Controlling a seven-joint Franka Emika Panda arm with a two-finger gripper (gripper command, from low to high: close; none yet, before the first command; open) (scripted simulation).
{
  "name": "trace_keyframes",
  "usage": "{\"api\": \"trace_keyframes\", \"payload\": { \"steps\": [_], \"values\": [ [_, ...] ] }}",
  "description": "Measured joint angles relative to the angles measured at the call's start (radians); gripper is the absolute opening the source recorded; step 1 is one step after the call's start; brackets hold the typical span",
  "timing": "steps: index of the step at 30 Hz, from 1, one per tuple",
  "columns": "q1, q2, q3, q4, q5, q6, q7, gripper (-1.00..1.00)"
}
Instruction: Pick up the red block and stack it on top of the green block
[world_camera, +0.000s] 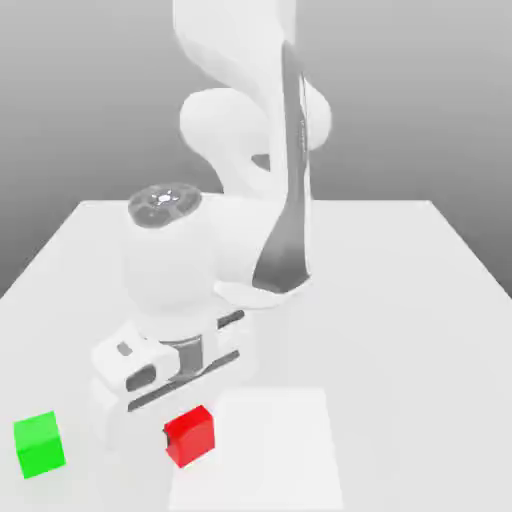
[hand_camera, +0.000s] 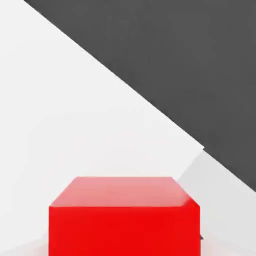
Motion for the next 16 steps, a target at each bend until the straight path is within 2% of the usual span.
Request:
{"api": "trace_keyframes", "payload": {
  "steps": [7,12,13,16],
  "values": [
    [-0.202,0.012,-0.126,0.141,0.02,-0.139,-0.28,-1.0],
    [-0.286,0.16,-0.071,0.173,0.139,-0.034,-0.404,-1.0],
    [-0.294,0.178,-0.061,0.175,0.153,-0.019,-0.414,1.0],
    [-0.294,0.178,-0.061,0.175,0.153,-0.019,-0.414,1.0]
  ]
}}
